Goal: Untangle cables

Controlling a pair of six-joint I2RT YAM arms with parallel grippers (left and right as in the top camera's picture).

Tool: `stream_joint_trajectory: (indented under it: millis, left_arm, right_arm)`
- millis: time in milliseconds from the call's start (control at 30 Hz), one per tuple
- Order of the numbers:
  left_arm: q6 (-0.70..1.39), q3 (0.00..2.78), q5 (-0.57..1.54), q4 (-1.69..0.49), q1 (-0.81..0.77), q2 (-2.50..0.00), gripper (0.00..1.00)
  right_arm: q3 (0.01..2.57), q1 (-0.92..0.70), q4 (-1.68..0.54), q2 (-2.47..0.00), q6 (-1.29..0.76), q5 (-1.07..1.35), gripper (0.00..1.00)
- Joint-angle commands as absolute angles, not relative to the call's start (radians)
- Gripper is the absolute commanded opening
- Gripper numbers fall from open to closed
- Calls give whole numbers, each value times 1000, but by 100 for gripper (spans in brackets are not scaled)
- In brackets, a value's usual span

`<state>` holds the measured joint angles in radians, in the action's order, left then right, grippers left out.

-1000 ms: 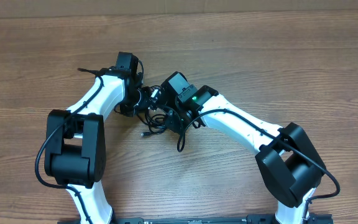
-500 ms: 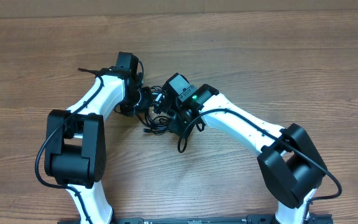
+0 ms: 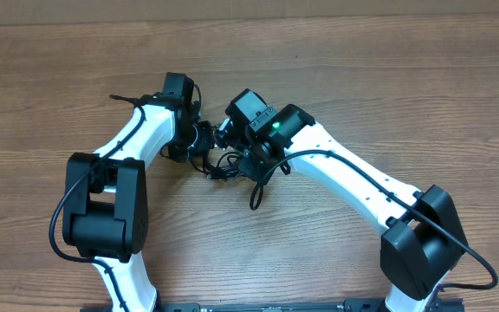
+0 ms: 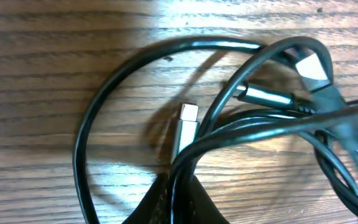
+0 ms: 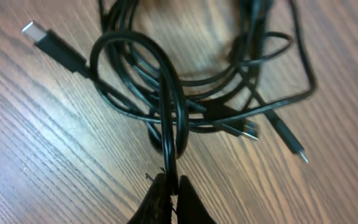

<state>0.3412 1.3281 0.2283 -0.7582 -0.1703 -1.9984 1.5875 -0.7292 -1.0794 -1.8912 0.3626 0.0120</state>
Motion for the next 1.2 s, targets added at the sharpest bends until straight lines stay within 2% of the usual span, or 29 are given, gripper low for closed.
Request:
stream_joint_trajectory:
  millis: [0, 267, 367, 500, 600, 900, 1067, 1100, 1167]
  left_arm:
    - [345, 1323, 210, -755, -171, -1994, 10]
    - [345, 1323, 211, -756, -171, -1994, 9]
    - [345, 1323, 211, -757, -171, -1994, 9]
    - [345, 1323, 211, -759, -171, -1994, 10]
    - [344, 1323, 215, -761, -171, -1994, 11]
    - [269, 1323, 256, -759, -170, -1994, 11]
    - [213, 1338, 301, -777, -157, -1994, 21]
    - [212, 1348, 331, -789, -150, -1994, 27]
    - [204, 1377, 397, -819, -137, -1994, 48]
  right_arm:
    - [1667, -732, -1121, -1844, 270, -160, 4]
    - [1706, -732, -1248, -1844, 210, -489, 4]
    - [1706, -732, -1248, -1844, 183, -398, 5]
    - [1705, -728, -1248, -1844, 255, -172, 20]
    - [1692, -718, -1234, -1846, 363, -64, 45]
    - [1556, -691, -1040, -1850, 503, 3, 48]
    - [1483, -680, -936, -1851, 533, 8, 50]
    - [1480, -672, -930, -1851, 533, 23, 50]
    - [1480, -647, -922, -1851, 533, 74, 51]
